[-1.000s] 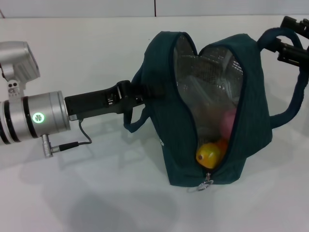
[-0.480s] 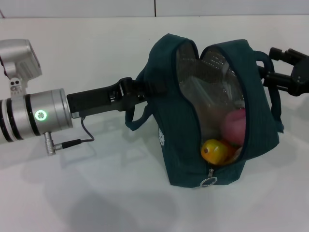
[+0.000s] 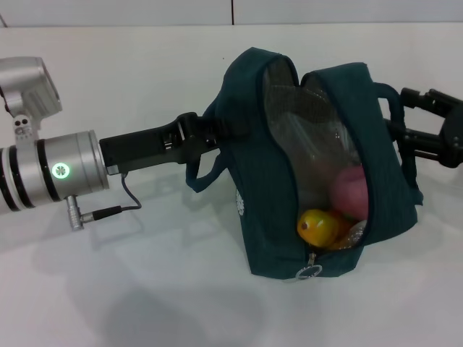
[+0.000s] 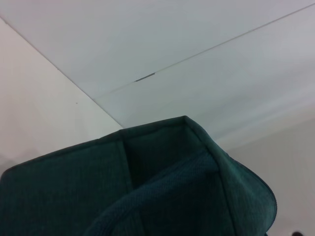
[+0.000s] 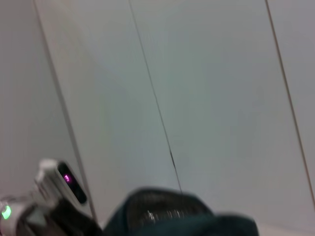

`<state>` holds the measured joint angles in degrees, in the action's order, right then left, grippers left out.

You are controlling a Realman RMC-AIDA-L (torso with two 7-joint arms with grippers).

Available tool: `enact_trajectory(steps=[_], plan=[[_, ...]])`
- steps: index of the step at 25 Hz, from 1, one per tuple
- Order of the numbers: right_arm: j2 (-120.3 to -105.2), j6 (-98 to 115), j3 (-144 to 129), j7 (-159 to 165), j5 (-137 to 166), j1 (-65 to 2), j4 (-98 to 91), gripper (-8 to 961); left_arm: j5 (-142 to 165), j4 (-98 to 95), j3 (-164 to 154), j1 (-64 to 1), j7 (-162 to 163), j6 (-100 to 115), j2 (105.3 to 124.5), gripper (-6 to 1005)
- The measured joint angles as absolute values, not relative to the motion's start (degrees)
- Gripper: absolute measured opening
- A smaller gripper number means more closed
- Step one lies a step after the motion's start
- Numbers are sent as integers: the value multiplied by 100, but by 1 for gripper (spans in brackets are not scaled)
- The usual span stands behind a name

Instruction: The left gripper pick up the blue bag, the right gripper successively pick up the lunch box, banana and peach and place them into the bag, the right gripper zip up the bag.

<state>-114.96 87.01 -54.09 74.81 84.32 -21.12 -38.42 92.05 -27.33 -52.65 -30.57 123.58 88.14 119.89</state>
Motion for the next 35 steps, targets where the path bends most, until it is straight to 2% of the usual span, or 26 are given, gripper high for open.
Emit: enact_trajectory(steps=[15,25,28,35], plan=[[-11488,10948,-5146,7044,8384,-2080,-3837,834,9193,-2728,-5265,-3055,12357,8807,11997,53],[-11499,11501,-6349,6584,9228,-2062,-3832,833,9172,-2716,-5264,-3059,12357,8797,11997,53],[-11455,11647,-6378,6574,9625,-2080,-3836,833,9157,-2715,-5268,-3059,12357,8797,11997,54],[-11159,11482,-6012,6623,10311,-2025,-3635,833,9121,-2715,-5282,-3053,12358,8797,11996,54]])
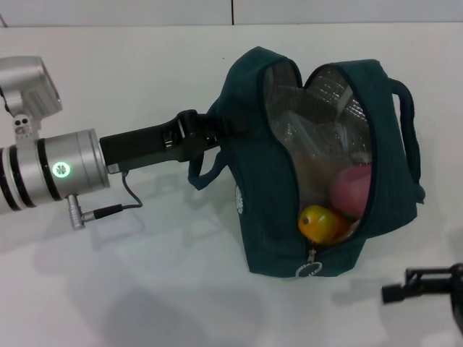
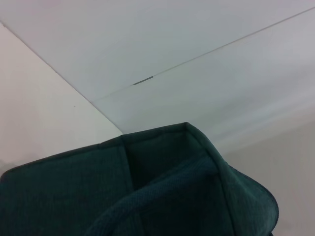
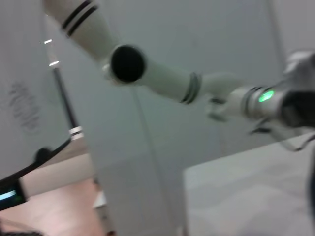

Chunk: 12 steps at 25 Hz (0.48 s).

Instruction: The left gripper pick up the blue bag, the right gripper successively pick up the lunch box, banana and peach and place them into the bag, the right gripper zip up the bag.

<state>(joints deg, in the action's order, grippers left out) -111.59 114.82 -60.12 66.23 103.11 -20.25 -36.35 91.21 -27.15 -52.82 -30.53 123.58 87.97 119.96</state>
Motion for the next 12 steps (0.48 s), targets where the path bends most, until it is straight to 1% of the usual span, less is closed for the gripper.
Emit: enact_trajectory(steps=[2,4,12], plan=[[-11118,11474,-5747,6623,10314,-2023,-3568,834,9121,-2716,-5282,-3047,12356,8797,11997,54],[-11117,11440,-5574,6619,10317,-2026,-3549,834,9121,-2699,-5277,-3050,12337,8797,12000,54],[-11286,10860,-5557,6587,10323,-2215,-3545,833,9104,-2637,-5273,-3067,12266,8797,11994,54]])
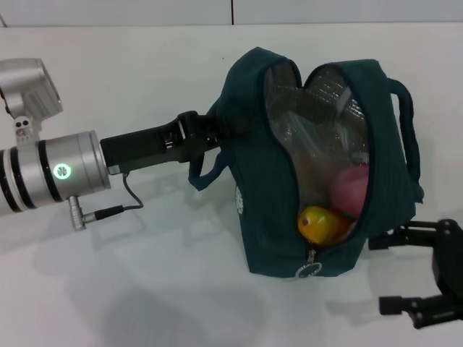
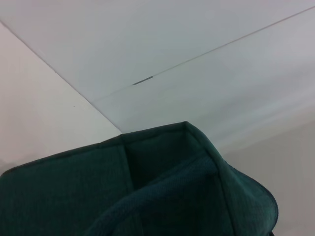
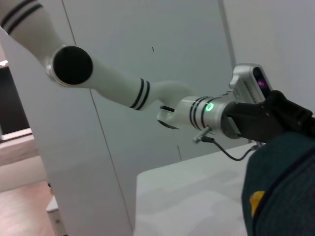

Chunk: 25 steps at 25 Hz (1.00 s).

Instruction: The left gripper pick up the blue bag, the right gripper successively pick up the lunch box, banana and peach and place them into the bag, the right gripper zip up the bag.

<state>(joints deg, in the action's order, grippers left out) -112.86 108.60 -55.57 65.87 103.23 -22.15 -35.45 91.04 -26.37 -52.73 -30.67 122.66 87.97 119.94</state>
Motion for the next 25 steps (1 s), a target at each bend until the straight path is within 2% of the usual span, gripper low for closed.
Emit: enact_trajectory(steps=[5,13,25], plan=[[-11341,10612,-5544,6582,10327,-2373,-3544,832,9033,-2636,-5274,-3068,12195,8797,11986,54],[-11326,10044,-5426,6587,10271,-2517,-3604,831,8810,-2561,-5276,-3067,12013,8685,11988,55],[-11412,9911,-5870,6417,10531,-2439,-3477,829,8461,-2413,-5280,-3033,11824,8525,11988,55]])
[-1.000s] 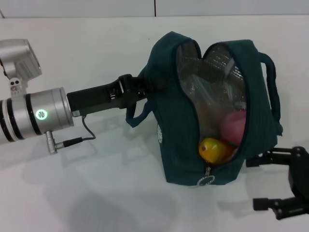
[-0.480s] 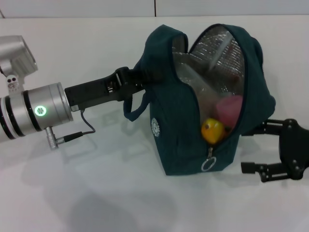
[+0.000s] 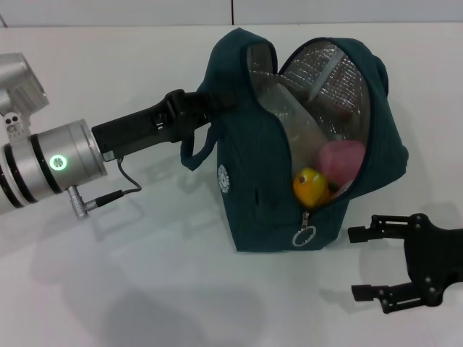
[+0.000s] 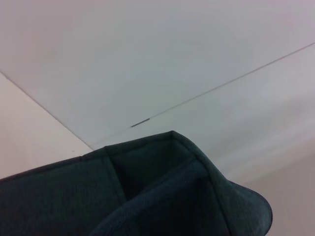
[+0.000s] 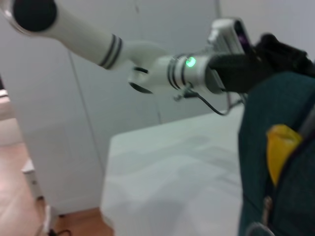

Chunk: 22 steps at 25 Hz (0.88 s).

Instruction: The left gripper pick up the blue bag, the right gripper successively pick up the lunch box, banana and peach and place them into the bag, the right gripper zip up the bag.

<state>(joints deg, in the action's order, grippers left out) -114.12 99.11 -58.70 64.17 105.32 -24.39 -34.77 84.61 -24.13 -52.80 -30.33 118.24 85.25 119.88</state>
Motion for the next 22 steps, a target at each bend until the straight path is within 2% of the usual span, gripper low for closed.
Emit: enact_trajectory(steps=[6,22], plan=[[-11523,9386,-5870,6355,10540,-2512,-3292,829,8441,-2408,-5271,-3054,11822,8510,11992,55],[-11587,9928,-5985,6193,9754,-2851,-2912,828,8330,-2345,-5276,-3052,11772,8507,12006,56]])
